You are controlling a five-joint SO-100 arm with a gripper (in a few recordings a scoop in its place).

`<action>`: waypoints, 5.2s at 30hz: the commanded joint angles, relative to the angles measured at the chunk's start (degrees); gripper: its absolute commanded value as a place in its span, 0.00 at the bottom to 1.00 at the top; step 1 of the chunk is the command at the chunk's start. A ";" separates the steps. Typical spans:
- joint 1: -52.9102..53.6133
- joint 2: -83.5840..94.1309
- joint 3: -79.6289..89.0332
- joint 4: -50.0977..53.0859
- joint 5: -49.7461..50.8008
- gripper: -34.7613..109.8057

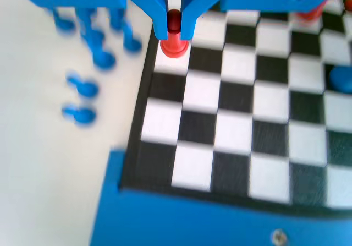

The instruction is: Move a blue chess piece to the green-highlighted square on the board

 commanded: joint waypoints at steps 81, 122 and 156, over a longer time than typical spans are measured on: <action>77.17 -25.05 -27.86 6.68 -19.60 0.25; 63.63 0.44 -34.28 41.40 -23.73 0.32; 9.23 -5.71 -32.34 16.88 -3.60 0.35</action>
